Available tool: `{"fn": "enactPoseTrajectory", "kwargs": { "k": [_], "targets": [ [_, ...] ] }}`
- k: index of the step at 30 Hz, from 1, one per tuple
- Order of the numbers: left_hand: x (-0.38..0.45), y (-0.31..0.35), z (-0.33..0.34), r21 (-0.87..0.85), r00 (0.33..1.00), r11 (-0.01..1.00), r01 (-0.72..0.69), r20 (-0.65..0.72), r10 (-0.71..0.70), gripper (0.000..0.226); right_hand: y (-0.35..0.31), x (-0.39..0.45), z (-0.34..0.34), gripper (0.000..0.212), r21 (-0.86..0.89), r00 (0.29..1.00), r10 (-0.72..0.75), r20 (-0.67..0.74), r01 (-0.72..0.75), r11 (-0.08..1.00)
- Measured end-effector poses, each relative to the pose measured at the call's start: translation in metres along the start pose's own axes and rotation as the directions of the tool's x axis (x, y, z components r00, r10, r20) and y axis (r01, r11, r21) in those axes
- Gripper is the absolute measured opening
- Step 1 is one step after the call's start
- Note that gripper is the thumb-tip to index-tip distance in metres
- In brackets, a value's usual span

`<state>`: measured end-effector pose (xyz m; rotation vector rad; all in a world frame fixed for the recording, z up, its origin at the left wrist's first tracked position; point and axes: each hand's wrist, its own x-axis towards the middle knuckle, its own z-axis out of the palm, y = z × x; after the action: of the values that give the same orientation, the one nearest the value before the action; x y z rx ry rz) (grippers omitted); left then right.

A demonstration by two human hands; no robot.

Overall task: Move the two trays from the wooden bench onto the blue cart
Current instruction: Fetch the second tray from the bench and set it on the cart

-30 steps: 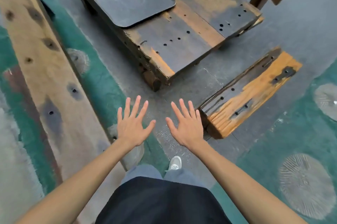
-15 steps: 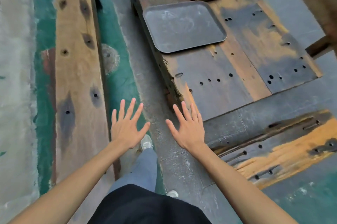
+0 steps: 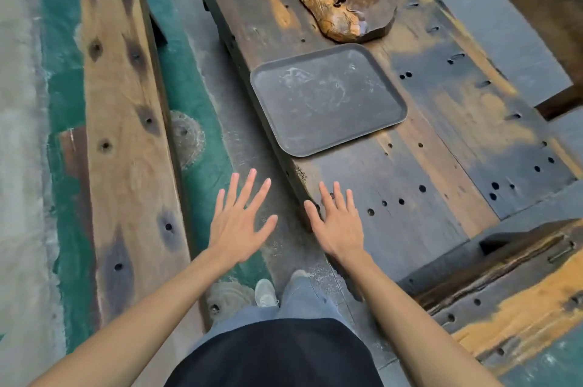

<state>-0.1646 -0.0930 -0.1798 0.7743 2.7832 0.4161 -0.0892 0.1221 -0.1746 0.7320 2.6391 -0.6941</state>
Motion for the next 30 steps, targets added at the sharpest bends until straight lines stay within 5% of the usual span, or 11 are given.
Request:
{"fn": "enactPoseTrajectory", "kwargs": {
  "k": [11, 14, 17, 20, 25, 27, 30],
  "targets": [
    [0.164, -0.038, -0.015, 0.050, 0.987, 0.994, -0.100, 0.133, 0.092, 0.075, -0.003, 0.111, -0.013, 0.070, 0.153, 0.988, 0.152, -0.004, -0.150, 0.977],
    [0.224, -0.047, -0.019, -0.017, 0.968, 0.992, -0.128, 0.215, 0.128, 0.076, -0.009, 0.152, -0.018, 0.071, 0.361, 0.976, 0.216, -0.009, -0.198, 0.911],
    [0.279, -0.053, -0.027, -0.059, 0.938, 0.983, -0.176, 0.293, 0.185, 0.076, -0.010, 0.190, -0.028, 0.068, 0.632, 0.938, 0.345, -0.025, -0.252, 0.733],
    [0.336, -0.057, -0.039, -0.097, 0.927, 0.980, -0.173, 0.319, 0.195, 0.079, -0.007, 0.220, -0.038, 0.064, 0.863, 0.854, 0.520, 0.016, -0.275, 0.425],
    [0.429, -0.051, -0.063, -0.154, 0.924, 0.983, -0.098, 0.352, 0.147, 0.078, 0.001, 0.253, -0.053, 0.063, 0.958, 0.711, 0.690, 0.134, -0.270, 0.093],
    [0.462, -0.042, -0.067, -0.292, 0.924, 0.956, 0.019, 0.371, 0.095, 0.072, 0.007, 0.257, -0.055, 0.062, 0.974, 0.688, 0.705, 0.174, -0.228, -0.018],
    [0.509, -0.022, -0.072, -0.553, 0.883, 0.765, 0.330, 0.468, -0.042, 0.060, 0.017, 0.265, -0.063, 0.058, 0.962, 0.650, 0.710, 0.271, -0.162, -0.219]
  ]
}}
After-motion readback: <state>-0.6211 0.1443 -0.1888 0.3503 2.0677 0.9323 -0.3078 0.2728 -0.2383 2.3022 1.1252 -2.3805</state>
